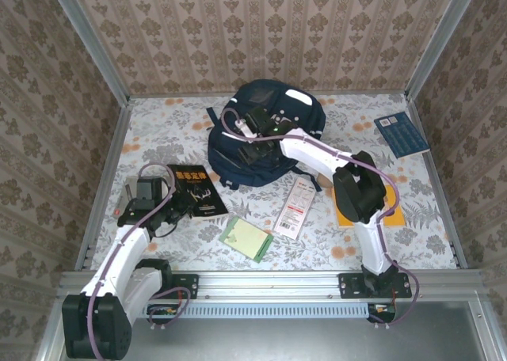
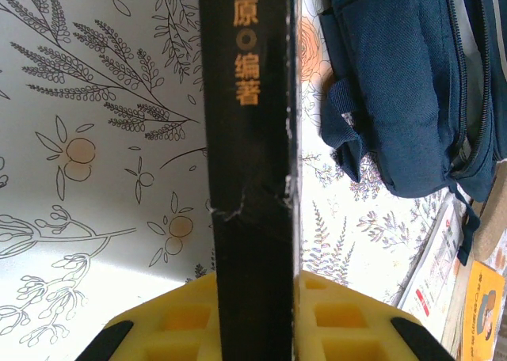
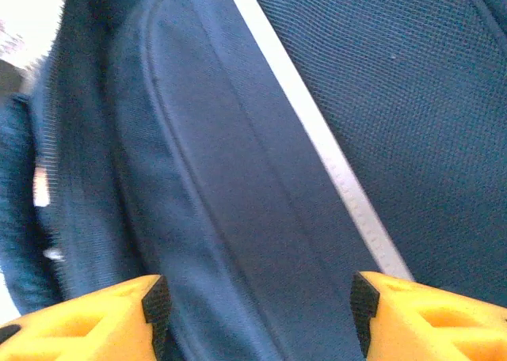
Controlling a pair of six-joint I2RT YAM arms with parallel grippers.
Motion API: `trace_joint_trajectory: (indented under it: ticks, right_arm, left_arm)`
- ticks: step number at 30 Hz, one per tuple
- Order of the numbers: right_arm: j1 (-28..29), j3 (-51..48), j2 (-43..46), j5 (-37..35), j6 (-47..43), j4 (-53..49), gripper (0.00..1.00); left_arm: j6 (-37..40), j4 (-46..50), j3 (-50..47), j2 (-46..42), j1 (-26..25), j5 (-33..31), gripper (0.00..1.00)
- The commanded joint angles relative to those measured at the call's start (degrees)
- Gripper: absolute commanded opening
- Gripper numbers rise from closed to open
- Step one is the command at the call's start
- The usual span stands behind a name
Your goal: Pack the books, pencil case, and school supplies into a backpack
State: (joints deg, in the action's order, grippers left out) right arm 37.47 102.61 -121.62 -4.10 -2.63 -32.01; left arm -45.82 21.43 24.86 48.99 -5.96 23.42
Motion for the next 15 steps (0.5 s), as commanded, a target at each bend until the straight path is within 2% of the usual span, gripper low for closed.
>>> trace_joint_trajectory:
  ticks: [1, 10, 11, 13, 15]
  right_arm:
    - [0.18, 2.28, -3.43, -5.66, -7.63, -2.17, 0.65]
    - [-1.00, 6.72, -9.47, -6.40, -9.88, -2.25, 0.62]
    - [-0.96, 7.09, -9.88, -7.65, -9.71, -2.34, 0.58]
    - [-0.82, 8.41, -10.25, -9.60, -8.79, -2.96, 0.34]
    - [-0.91, 8.32, -9.81, -10.05, -8.61, -2.33, 0.17]
  left_arm:
    - [0.31, -2.02, 3.24, -0.76, 0.11, 1.33, 0.00]
    - [0.73, -0.56, 4.68, -0.67, 0.16, 1.59, 0.00]
    - [0.88, -0.37, 5.02, -0.74, 0.15, 1.68, 0.00]
    - [1.30, 0.25, 5.92, -0.72, 0.09, 1.53, 0.00]
    - [1.51, 0.18, 6.41, -0.64, 0.08, 1.54, 0.00]
